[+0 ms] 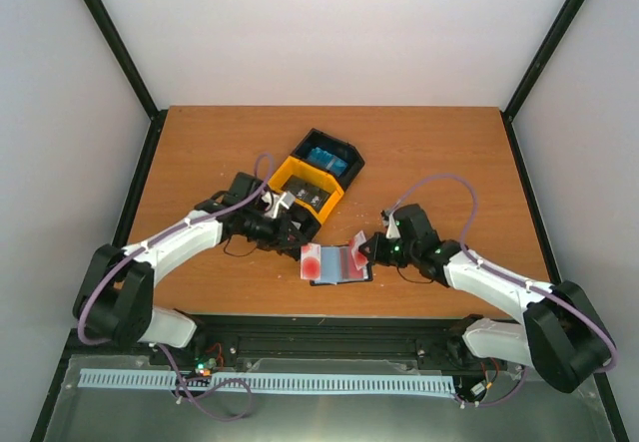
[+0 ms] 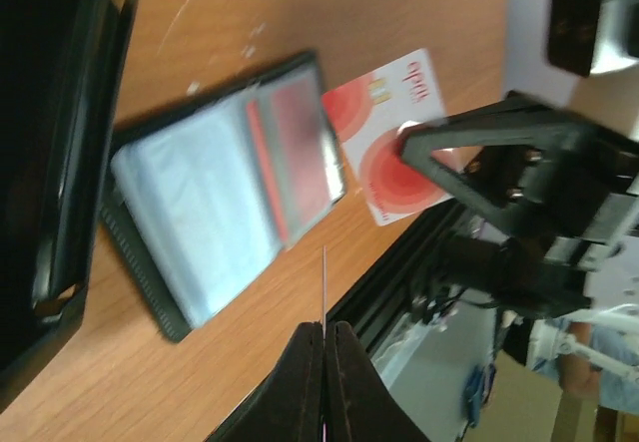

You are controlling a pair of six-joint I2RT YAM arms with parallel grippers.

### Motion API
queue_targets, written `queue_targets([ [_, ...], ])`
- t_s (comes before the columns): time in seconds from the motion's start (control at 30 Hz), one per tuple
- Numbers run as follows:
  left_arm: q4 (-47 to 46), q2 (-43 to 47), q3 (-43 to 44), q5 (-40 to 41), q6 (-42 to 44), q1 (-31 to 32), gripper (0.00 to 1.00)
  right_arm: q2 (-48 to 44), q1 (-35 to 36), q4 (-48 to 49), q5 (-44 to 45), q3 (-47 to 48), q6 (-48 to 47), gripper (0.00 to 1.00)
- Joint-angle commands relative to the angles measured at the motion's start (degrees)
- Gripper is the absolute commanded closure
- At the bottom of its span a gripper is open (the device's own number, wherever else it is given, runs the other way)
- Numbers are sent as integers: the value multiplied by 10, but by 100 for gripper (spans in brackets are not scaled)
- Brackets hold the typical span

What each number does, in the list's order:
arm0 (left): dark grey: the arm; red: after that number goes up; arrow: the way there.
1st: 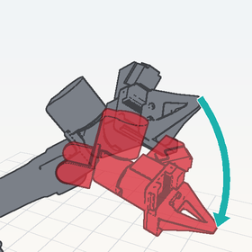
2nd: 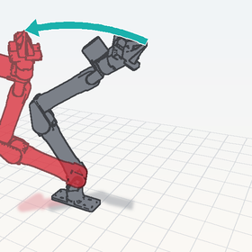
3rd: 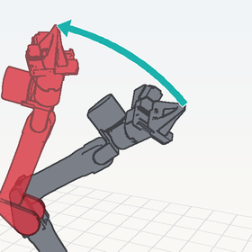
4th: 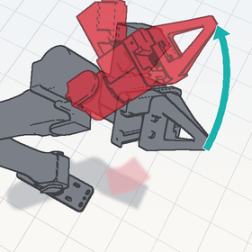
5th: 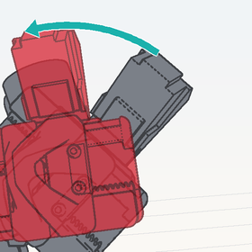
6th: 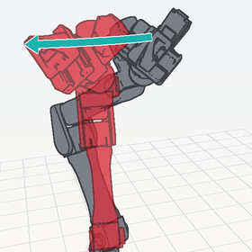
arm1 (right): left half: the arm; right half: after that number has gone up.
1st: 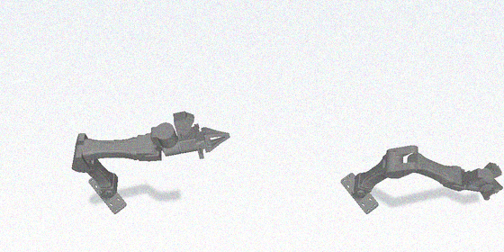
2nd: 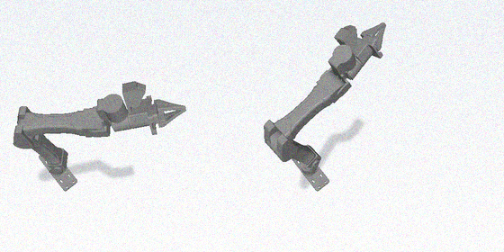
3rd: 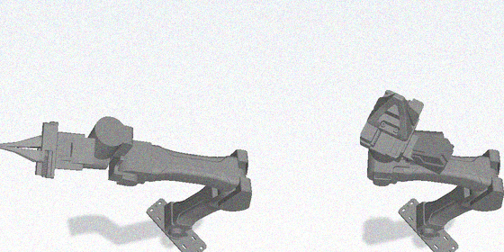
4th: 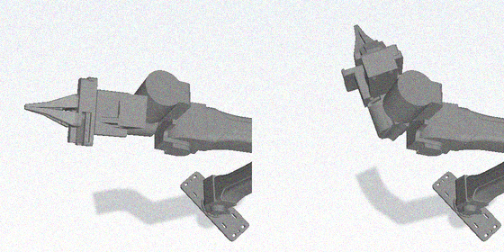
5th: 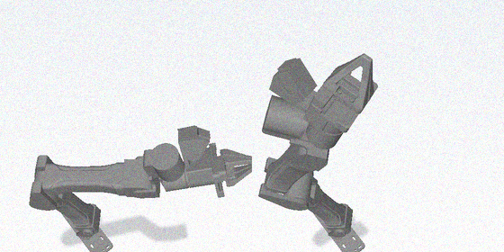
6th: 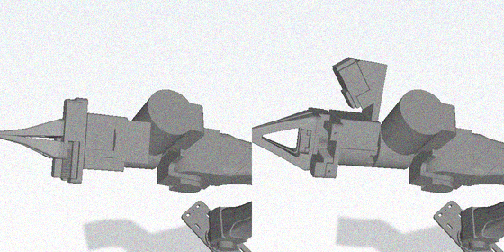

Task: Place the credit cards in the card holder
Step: Adjust the storage box at the center of the board.

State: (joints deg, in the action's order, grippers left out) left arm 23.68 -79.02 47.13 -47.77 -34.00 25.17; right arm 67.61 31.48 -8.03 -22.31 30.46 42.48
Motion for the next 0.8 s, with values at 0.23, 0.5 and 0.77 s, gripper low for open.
queue_targets([
  [0.23,72,-44,-1,90,10,42,99,49,100,262,101,-89,74,97],
  [0.5,62,-90,12,116,10,53,99,81,120,327,142,-115,84,97],
  [0.77,53,-109,15,147,-2,56,100,87,121,354,140,-146,86,97],
])
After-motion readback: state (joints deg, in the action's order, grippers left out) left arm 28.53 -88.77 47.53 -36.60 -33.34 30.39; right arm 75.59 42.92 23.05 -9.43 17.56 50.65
